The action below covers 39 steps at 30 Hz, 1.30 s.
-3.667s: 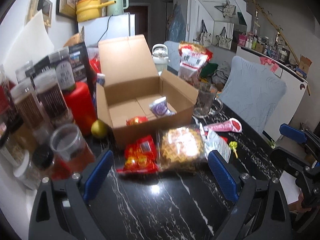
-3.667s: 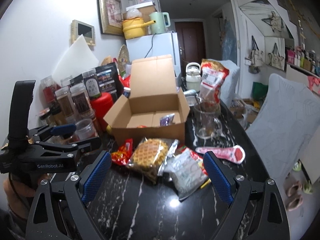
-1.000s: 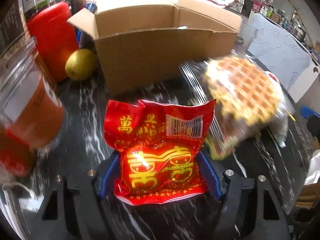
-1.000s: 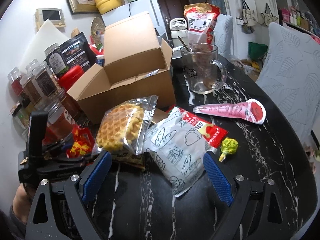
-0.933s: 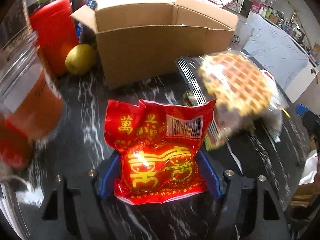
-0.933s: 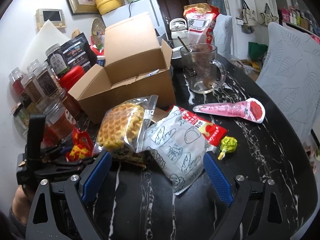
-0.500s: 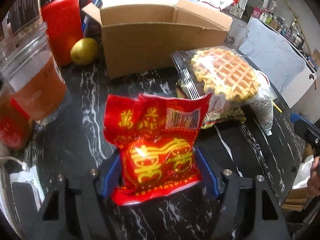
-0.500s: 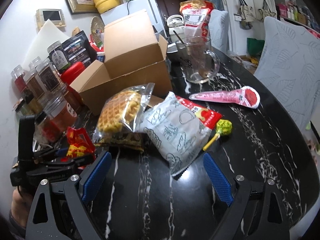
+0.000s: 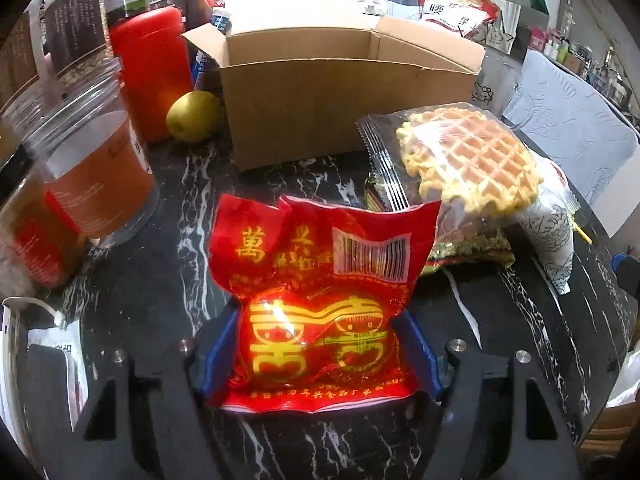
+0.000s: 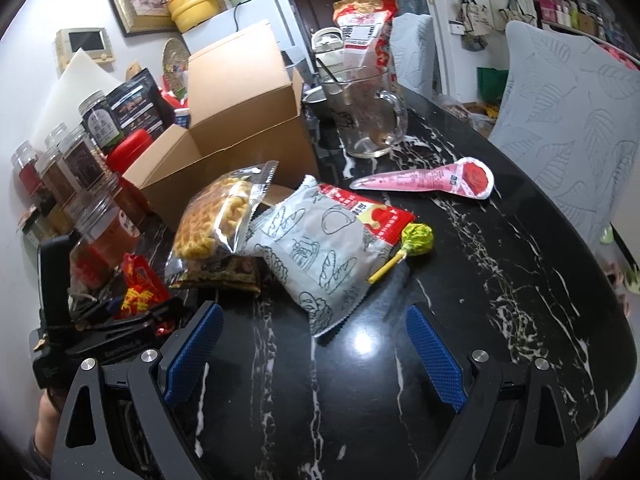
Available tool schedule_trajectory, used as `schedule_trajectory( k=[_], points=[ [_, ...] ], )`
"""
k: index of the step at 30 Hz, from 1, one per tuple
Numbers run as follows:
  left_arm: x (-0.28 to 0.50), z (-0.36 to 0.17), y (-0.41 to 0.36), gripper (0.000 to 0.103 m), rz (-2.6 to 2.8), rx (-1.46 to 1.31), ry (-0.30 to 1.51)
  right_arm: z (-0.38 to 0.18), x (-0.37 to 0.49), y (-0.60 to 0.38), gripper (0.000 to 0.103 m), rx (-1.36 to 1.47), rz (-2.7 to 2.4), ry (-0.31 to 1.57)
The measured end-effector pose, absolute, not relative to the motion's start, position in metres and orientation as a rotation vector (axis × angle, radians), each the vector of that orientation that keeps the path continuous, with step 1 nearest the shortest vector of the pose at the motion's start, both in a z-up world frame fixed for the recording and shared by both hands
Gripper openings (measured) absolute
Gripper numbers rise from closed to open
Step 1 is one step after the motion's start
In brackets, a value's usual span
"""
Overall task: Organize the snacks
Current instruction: 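Grasp the green lollipop with the right gripper while the left gripper holds the red bag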
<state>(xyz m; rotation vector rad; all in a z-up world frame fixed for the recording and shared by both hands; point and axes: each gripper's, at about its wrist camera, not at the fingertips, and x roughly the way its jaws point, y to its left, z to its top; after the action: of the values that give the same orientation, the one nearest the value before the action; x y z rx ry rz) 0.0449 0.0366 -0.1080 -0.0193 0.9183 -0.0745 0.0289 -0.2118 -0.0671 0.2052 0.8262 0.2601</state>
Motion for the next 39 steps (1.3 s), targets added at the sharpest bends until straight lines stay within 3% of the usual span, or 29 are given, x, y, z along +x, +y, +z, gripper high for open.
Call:
schedule_trajectory(
  k=[22, 35, 39],
  points=[
    [0.040, -0.054, 0.031, 0.073, -0.231, -0.109, 0.844, -0.071, 0.055, -0.232, 0.094, 0.182, 0.206, 0.833],
    [0.058, -0.042, 0.011, 0.073, -0.182, -0.125, 0.838, -0.086, 0.104, -0.258, 0.048, 0.163, 0.108, 0.894],
    [0.061, -0.041, 0.006, 0.073, -0.161, -0.124, 0.843, -0.095, 0.115, -0.261, 0.042, 0.167, 0.125, 0.932]
  ],
)
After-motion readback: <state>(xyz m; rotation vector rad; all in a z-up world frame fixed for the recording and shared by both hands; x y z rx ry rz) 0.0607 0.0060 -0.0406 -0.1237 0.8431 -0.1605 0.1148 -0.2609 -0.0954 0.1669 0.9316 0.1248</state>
